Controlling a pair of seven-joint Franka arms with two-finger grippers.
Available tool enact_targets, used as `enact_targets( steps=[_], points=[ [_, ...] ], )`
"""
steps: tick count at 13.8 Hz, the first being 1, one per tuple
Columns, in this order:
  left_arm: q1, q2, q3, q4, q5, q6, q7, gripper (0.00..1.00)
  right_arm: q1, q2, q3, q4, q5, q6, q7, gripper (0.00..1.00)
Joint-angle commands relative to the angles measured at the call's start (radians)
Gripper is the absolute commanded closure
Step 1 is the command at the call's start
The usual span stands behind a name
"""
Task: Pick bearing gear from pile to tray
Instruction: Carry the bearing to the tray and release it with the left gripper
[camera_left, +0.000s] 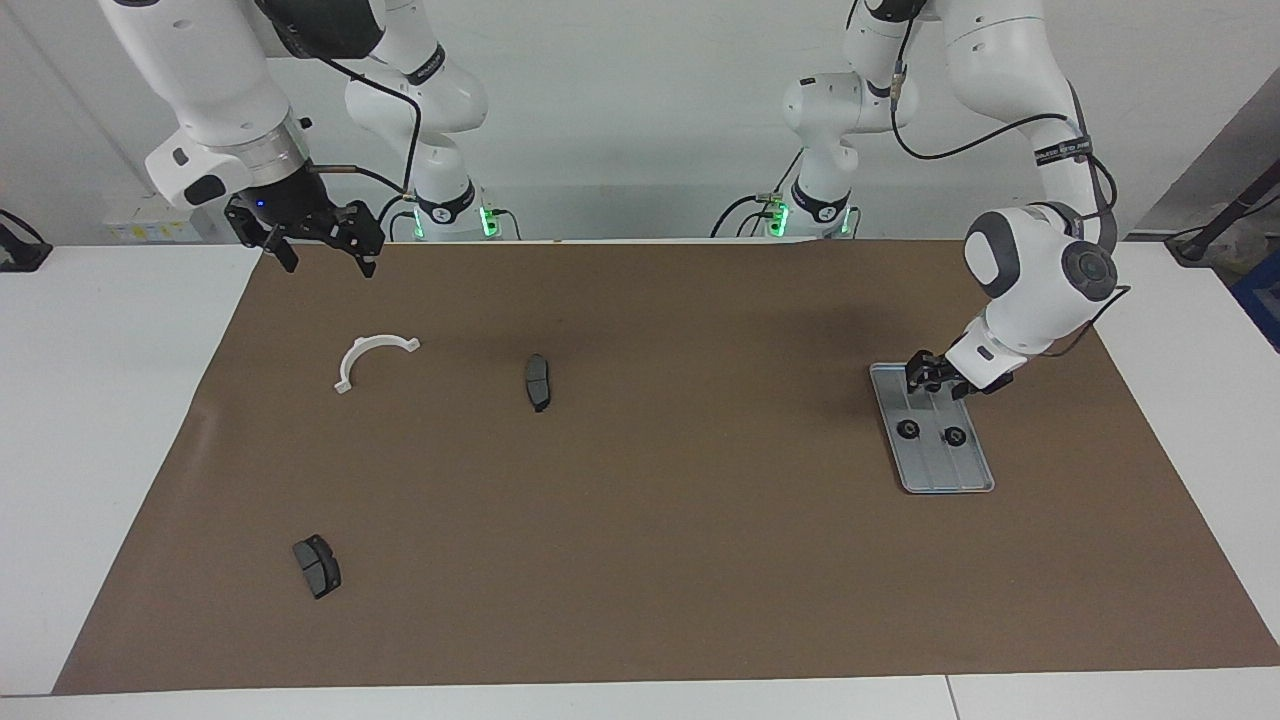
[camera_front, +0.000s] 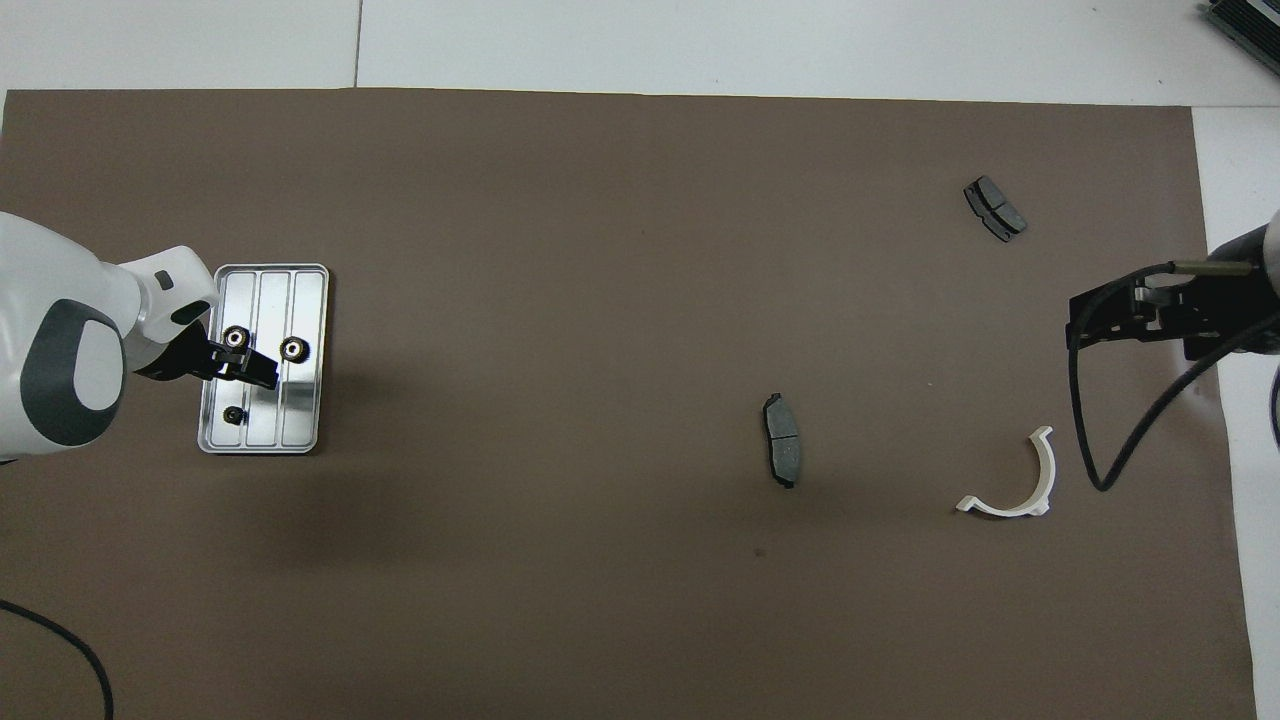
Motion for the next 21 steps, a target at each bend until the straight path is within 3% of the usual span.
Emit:
enact_targets(
  steps=[1, 5, 10, 12, 15, 21],
  points=[
    [-0.004, -0.031, -0.005, 0.043, 0.011, -0.026, -0.006, 0.0, -0.012, 0.001, 0.005, -0.001, 0.017, -0.006, -0.024, 0.0],
    [-0.004, -0.112, -0.005, 0.116, 0.012, -0.174, -0.056, 0.0, -0.012, 0.001, 0.005, -0.001, 0.017, -0.006, -0.024, 0.0],
    [0.007, -0.303, -0.005, 0.109, 0.012, -0.34, -0.156, 0.0, -0.012, 0.001, 0.005, -0.001, 0.017, -0.006, -0.024, 0.0],
    [0.01, -0.344, -0.005, 0.107, 0.015, -0.38, -0.162, 0.0, -0.012, 0.001, 0.005, -0.001, 0.017, -0.007, -0.024, 0.0],
    [-0.005, -0.302, -0.016, 0.205, 0.176, -0.336, -0.185, 0.0, -0.012, 0.001, 0.005, -0.001, 0.017, -0.006, -0.024, 0.0],
    [0.012, -0.116, -0.004, 0.596, 0.098, -0.569, -0.185, 0.0, -0.012, 0.001, 0.005, -0.001, 0.017, -0.006, -0.024, 0.0]
  ],
)
